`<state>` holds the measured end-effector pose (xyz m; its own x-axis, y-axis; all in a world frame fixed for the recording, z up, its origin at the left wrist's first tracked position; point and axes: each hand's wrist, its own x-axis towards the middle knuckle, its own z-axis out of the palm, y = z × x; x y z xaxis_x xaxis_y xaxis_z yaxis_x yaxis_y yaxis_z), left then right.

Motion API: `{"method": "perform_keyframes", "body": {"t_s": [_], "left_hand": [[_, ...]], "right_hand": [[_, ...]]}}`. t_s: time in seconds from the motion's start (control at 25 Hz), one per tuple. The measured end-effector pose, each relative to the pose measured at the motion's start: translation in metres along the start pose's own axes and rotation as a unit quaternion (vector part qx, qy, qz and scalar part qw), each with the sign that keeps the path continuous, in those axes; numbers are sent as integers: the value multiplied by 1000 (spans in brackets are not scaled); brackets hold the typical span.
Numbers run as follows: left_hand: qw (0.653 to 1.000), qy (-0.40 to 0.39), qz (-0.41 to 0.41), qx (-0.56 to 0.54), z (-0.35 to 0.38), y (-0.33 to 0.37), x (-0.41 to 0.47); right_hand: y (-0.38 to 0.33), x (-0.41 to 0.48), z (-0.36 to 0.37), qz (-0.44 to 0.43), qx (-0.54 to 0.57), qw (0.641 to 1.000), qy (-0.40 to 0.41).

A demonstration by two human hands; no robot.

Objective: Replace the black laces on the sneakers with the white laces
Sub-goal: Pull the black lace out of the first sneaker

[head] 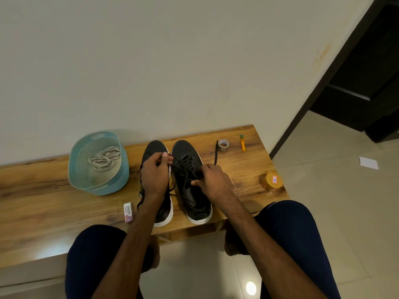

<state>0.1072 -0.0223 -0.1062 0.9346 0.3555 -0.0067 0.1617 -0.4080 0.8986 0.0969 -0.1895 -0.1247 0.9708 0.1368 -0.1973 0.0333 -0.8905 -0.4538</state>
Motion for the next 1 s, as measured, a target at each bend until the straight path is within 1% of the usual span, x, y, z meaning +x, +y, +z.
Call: {"method": "perform_keyframes", "body": {"t_s": [0.04, 0.08, 0.12, 0.16, 0.2, 0.24, 0.28, 0.32, 0.36, 0.48, 0.52, 0.6, 0.64, 0.68, 0.72, 0.76, 0.84, 0.88, 0.92, 1.0], "left_hand": [[999, 7, -42, -17, -2, 1, -1], [998, 12, -38, 39, -3, 2, -1], [990, 10, 11, 144, -3, 1, -3], [967, -9, 78, 244, 0, 0, -5], [939, -44, 144, 308, 3, 0, -8], [915, -86, 186, 347, 7, -1, -10], [900, -122, 197, 370, 11, 0, -12], [895, -141, 186, 381, 14, 2, -13], [897, -147, 172, 379, 15, 3, -13], [907, -118, 179, 363, 12, 6, -11], [919, -89, 169, 345, 7, 6, -8], [949, -2, 112, 296, -9, 7, -1], [952, 36, 88, 289, -17, 6, 3], [947, 54, 80, 306, -22, 5, 5], [938, 42, 97, 329, -23, 4, 4], [929, 6, 131, 346, -20, 4, 2], [905, -95, 195, 365, -6, 4, -4], [895, -135, 205, 372, 2, 4, -8], [892, -156, 197, 375, 8, 5, -10], [902, -156, 163, 368, 14, 6, -9]], "right_hand": [[1, 1, 4, -2, 4, 1000, -16], [2, 1, 9, -2, 0, 999, -45], [2, 0, 14, -1, -7, 997, -79], [2, 0, 20, 1, -11, 994, -106], [2, -1, 24, 4, -8, 993, -118], [2, -2, 28, 8, 1, 993, -117], [2, -3, 30, 13, 15, 994, -109], [2, -4, 31, 20, 30, 995, -97], [3, -5, 32, 28, 41, 995, -85], [6, -8, 35, 47, 44, 997, -49], [6, -8, 35, 53, 44, 997, -42], [6, -7, 37, 57, 45, 997, -38], [6, -6, 37, 56, 44, 997, -40], [6, -6, 37, 55, 42, 997, -42], [6, -5, 37, 53, 39, 997, -45], [6, -4, 37, 50, 35, 997, -47], [5, -4, 37, 41, 27, 997, -51], [5, -4, 37, 40, 24, 998, -51], [5, -4, 37, 41, 22, 998, -49], [5, -4, 37, 46, 25, 998, -46]]}}
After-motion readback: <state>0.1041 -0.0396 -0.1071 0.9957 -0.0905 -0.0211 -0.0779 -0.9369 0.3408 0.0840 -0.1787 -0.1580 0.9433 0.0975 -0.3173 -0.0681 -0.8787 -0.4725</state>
